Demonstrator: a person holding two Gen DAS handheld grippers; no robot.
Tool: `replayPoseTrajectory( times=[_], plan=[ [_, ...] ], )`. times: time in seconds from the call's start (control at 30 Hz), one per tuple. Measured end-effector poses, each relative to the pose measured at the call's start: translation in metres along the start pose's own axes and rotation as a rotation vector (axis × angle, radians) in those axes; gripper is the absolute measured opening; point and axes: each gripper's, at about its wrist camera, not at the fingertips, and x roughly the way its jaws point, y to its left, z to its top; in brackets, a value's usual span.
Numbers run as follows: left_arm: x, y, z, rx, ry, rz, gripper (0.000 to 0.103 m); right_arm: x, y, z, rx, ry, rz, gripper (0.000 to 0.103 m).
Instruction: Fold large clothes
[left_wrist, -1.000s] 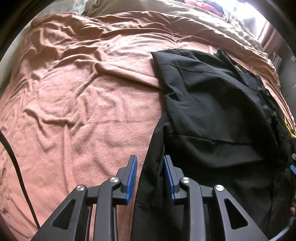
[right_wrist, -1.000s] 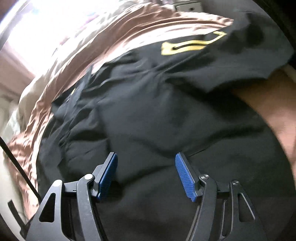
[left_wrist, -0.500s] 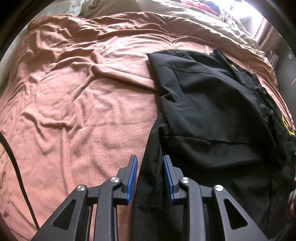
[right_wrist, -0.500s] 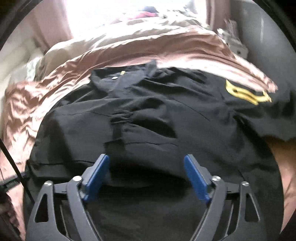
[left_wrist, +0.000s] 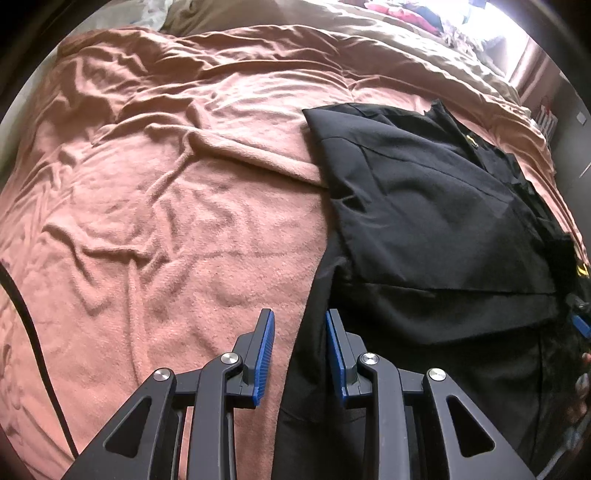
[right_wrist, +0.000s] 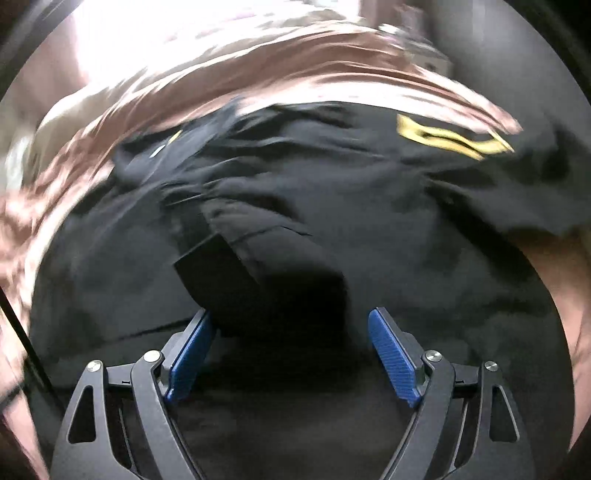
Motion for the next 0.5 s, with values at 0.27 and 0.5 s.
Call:
replayPoseTrajectory(
  times=[0.27,0.5],
  plan=[
    [-0.003,0.003,0.002,-0.029,-0.013,0.010,0.030,-0.023,-0.088,0.015,0.271,-0.089,0.076,0.083],
    [-0.015,-0.002,0.001,-0.031,-0.034,0.035,0.030,-0.016,-0.126,0.015,0.336,-0.035,0.230,0.054]
  ],
)
